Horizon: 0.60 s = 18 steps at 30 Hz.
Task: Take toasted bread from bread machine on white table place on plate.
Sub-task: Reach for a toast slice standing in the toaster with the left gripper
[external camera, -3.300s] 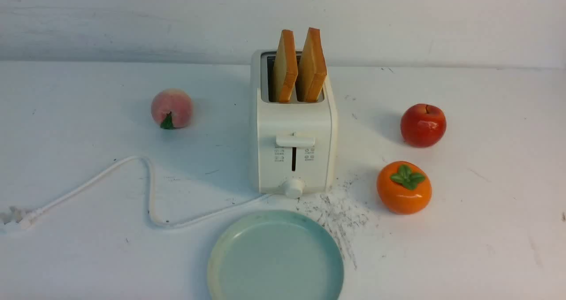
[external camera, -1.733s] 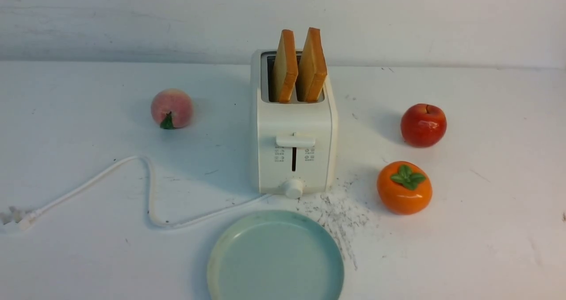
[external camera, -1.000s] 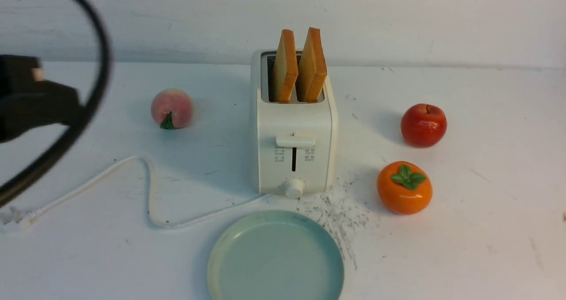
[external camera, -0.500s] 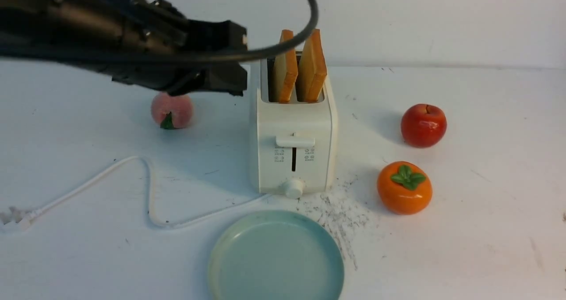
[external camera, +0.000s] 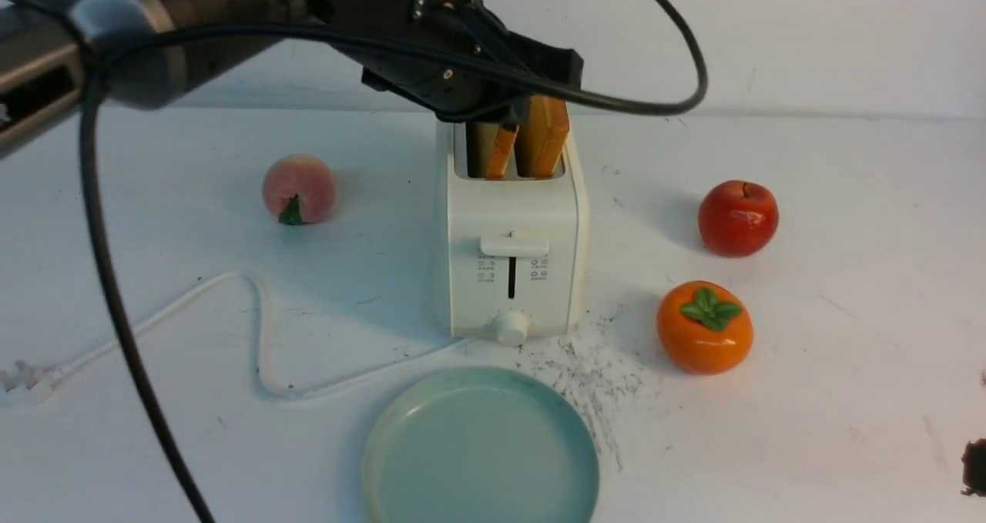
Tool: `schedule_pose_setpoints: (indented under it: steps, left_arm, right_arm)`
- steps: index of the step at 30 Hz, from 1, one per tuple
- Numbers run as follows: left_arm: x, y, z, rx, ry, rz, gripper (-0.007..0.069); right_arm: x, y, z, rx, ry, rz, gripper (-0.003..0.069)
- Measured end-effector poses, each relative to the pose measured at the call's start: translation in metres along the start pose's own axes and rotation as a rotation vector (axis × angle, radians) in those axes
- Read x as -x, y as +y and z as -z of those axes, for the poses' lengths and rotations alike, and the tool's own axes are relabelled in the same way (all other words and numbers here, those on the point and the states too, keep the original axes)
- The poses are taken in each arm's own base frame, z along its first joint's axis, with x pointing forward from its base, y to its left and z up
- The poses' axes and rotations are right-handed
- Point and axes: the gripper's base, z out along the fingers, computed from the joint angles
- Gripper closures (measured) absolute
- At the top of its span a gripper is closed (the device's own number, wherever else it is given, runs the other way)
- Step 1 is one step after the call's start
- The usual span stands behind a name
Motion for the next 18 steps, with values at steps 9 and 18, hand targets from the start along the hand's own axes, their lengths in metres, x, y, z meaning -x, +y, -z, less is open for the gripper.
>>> schedule_pose_setpoints:
  steps: [9, 18]
  left_arm:
    - [-0.003, 0.009, -0.034, 0.05, -0.046, -0.034, 0.0211]
    - [-0.01, 0.015, -0.049, 0.094, -0.016, -0.081, 0.0344]
  right_arm:
    - [0.0, 0.0, 0.0, 0.0, 0.0, 0.001, 0.0667]
    - [0.0, 0.0, 0.0, -0.001, 0.0, 0.002, 0.0662]
